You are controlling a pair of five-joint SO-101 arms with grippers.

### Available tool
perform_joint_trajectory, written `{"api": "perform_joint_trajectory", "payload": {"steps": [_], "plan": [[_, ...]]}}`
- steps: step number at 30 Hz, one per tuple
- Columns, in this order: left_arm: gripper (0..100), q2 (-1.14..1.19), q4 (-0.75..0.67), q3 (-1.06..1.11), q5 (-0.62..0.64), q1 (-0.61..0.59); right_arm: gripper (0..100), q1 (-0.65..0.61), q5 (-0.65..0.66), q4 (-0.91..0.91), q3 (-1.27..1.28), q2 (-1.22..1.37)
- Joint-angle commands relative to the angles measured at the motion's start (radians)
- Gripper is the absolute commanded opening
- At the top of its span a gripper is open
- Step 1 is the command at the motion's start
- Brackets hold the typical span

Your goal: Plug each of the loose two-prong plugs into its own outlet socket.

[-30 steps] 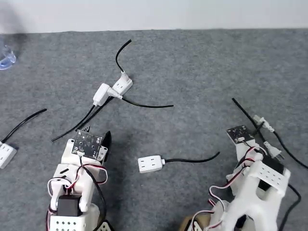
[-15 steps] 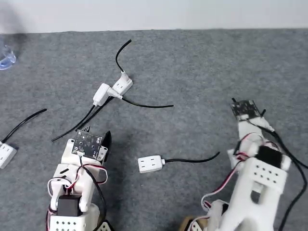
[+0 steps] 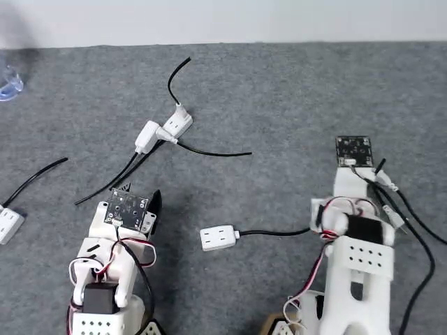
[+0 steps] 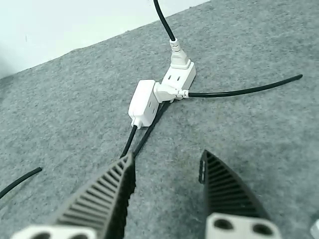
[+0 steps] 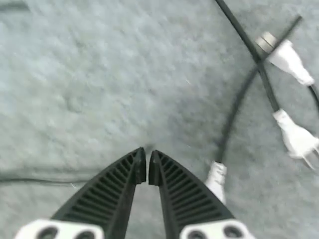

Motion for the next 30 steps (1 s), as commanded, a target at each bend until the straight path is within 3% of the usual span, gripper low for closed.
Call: {"api": "perform_joint_trajectory", "payload": {"steps": [1, 5, 9, 17, 30], "plan": [[20, -0.011, 0.000, -0.004, -0.011, 0.005, 11.7, 0.104, 0.133, 0.096, -0.009, -0.028], [20, -0.011, -0.002, -0.004, -0.011, 0.005, 22.9, 0.214, 0.207, 0.125, -0.005, -0.021], [20, -0.011, 0.002, -0.004, -0.011, 0.005, 19.8, 0.263, 0.273, 0.108, 0.060, -0.021], [20, -0.011, 0.003, -0.004, -0.011, 0.005, 15.1, 0.268, 0.279, -0.151, 0.259, -0.021], [20, -0.011, 0.003, -0.004, -0.011, 0.005, 15.1, 0.297, 0.361, -0.206, 0.273, -0.019]]}}
